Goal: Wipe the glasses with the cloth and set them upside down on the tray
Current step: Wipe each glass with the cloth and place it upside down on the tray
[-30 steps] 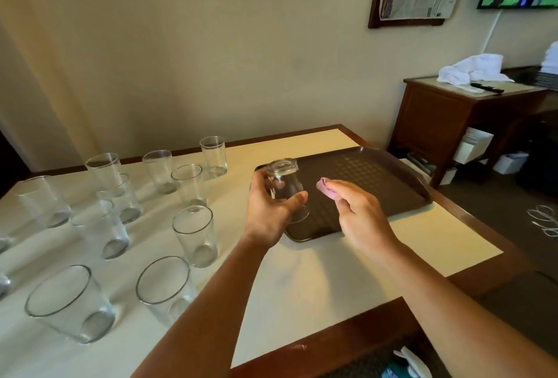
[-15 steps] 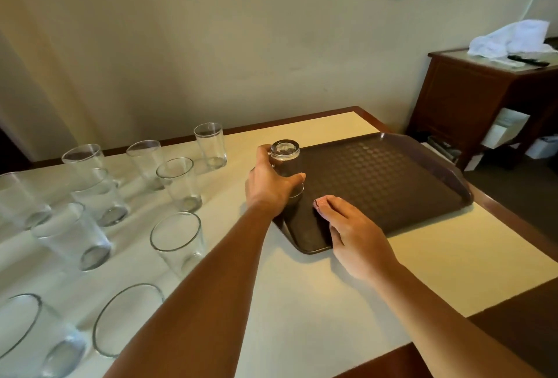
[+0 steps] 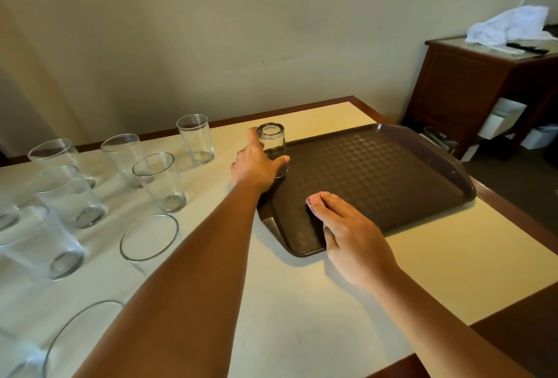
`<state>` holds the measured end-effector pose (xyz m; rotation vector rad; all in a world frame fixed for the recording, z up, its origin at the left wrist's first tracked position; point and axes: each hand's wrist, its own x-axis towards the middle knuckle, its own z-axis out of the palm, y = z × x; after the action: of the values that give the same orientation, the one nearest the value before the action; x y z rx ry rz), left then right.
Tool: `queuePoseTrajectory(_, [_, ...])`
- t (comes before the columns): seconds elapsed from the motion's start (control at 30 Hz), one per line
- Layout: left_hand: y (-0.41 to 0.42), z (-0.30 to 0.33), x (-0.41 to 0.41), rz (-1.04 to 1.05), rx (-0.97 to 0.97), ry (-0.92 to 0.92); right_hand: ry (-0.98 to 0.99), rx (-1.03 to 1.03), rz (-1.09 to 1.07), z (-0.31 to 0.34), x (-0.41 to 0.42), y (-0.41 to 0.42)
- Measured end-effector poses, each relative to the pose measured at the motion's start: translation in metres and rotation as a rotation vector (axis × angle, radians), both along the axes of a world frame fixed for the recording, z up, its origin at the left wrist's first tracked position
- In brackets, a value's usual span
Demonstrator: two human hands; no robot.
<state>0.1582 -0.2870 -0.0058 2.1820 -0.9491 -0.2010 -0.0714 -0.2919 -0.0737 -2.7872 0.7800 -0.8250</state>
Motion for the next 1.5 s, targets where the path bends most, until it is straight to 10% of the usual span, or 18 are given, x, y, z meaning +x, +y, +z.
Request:
queuePoseTrajectory(0.97, [0.02, 0.009, -0.008, -0.002, 0.192, -0.106, -0.009, 0.035, 0.017, 0.0, 0.002, -0.003])
queuePoseTrajectory(1.5, [0.244, 0.023, -0.142, -0.081, -0.306, 0.152, -0.044, 0.248, 0.178, 0.053, -0.005, 0.094])
